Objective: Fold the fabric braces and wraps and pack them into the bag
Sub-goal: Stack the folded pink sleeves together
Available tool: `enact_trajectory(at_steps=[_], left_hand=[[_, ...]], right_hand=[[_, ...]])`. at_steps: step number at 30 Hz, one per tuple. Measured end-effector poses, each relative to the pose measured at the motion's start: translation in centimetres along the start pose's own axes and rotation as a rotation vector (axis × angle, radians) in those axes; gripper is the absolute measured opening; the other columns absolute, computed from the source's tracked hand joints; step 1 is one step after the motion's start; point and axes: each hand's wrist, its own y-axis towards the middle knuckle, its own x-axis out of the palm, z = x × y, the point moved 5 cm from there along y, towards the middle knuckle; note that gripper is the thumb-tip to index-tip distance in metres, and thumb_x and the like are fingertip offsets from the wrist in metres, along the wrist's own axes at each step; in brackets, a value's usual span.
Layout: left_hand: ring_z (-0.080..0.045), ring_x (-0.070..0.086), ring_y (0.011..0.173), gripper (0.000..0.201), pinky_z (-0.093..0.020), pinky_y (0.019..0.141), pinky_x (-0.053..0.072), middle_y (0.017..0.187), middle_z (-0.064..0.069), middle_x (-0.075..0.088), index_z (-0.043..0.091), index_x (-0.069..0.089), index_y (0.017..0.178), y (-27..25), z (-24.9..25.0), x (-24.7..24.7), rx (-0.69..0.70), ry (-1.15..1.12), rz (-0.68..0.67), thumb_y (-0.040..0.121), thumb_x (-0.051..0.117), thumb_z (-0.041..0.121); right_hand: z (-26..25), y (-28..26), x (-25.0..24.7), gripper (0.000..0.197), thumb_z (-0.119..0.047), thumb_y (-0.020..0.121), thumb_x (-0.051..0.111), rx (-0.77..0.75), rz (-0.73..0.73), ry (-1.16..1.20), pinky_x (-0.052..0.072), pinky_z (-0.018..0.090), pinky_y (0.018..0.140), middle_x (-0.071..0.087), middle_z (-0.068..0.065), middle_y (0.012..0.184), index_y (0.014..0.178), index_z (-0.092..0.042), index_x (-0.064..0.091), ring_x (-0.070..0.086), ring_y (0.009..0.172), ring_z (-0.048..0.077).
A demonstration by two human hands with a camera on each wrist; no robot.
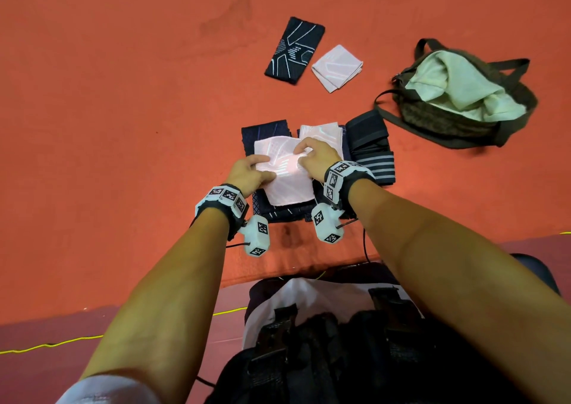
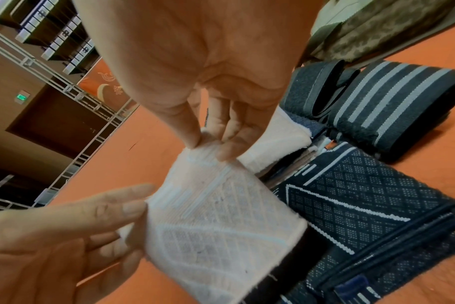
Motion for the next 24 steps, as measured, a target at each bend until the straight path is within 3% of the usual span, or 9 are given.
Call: enact_trajectory(at_steps=[1,3,6,10,12,16,20,24], left_hand=[[-0.017,0.06,0.067,0.048,-0.021,0.066,0.057,0.083,-0.007,0.061,0.005,0.059,0.128,0.1,0.0,-0.1,-0.006,0.037,-0.006,0.083,0.072,-0.006],[-0.021,0.061,0.072,0.049,-0.027,0.075,0.057,0.09,-0.012,0.063,0.003,0.061,0.126,0.2,0.0,-0.2,-0.028,0.08,-0.005,0.08,0.074,-0.007],[-0.025,0.064,0.083,0.044,-0.035,0.088,0.057,0.098,-0.016,0.066,0.002,0.064,0.123,0.2,0.0,-0.5,-0.038,0.097,0.013,0.081,0.075,-0.005],[-0.02,0.067,0.079,0.029,-0.025,0.074,0.058,0.091,-0.012,0.069,0.001,0.069,0.114,0.1,0.2,-0.8,0.002,0.102,0.017,0.085,0.074,0.001],[-0.022,0.068,0.08,0.024,-0.03,0.077,0.06,0.093,-0.015,0.071,0.001,0.071,0.11,0.1,0.2,-1.0,0.008,0.133,0.026,0.086,0.074,0.006],[-0.026,0.067,0.081,0.019,-0.045,0.087,0.059,0.091,-0.016,0.072,0.002,0.072,0.101,0.2,0.5,-1.6,-0.004,0.165,0.068,0.087,0.075,0.014],[-0.03,0.071,0.088,0.012,-0.045,0.088,0.059,0.088,-0.01,0.072,0.011,0.072,0.086,0.1,0.8,-2.1,0.004,0.153,0.068,0.083,0.077,0.02],[-0.023,0.066,0.083,0.02,-0.036,0.085,0.055,0.086,-0.005,0.07,0.006,0.07,0.091,-0.1,0.9,-2.3,0.026,0.112,0.051,0.084,0.076,0.024]], right_hand=[[-0.1,0.0,-0.1,0.031,-0.006,0.083,0.055,-0.007,0.004,0.02,0.052,0.031,0.066,0.06,-0.003,0.093,0.083,-0.035,0.064,0.057,0.067,0.018],[-0.3,0.1,-0.2,0.025,-0.007,0.083,0.061,-0.008,0.015,0.061,0.046,0.024,0.065,0.059,-0.003,0.101,0.086,-0.031,0.069,0.057,0.073,0.013],[-0.2,0.2,-0.1,0.02,-0.01,0.081,0.073,0.005,-0.008,0.071,0.047,0.023,0.079,0.06,-0.003,0.107,0.098,-0.022,0.074,0.06,0.093,0.015],[-0.2,0.5,-0.1,0.032,-0.007,0.081,0.073,0.021,-0.015,0.004,0.048,0.027,0.096,0.064,0.002,0.122,0.112,-0.019,0.072,0.061,0.11,0.02],[-0.5,0.4,-0.1,0.03,-0.009,0.084,0.071,0.006,-0.018,-0.038,0.047,0.027,0.095,0.064,0.002,0.124,0.113,-0.018,0.072,0.061,0.111,0.02],[-1.1,0.3,-0.2,0.013,-0.018,0.089,0.069,-0.019,-0.023,-0.099,0.043,0.024,0.081,0.069,0.002,0.11,0.101,-0.021,0.072,0.062,0.098,0.019],[-1.6,0.2,-0.3,0.008,-0.023,0.091,0.067,-0.025,0.001,-0.129,0.042,0.025,0.08,0.069,0.004,0.11,0.099,-0.024,0.068,0.062,0.098,0.021],[-2.1,0.0,-0.4,0.009,-0.02,0.091,0.066,-0.05,0.033,-0.102,0.042,0.025,0.08,0.068,0.008,0.111,0.099,-0.017,0.069,0.063,0.102,0.025]])
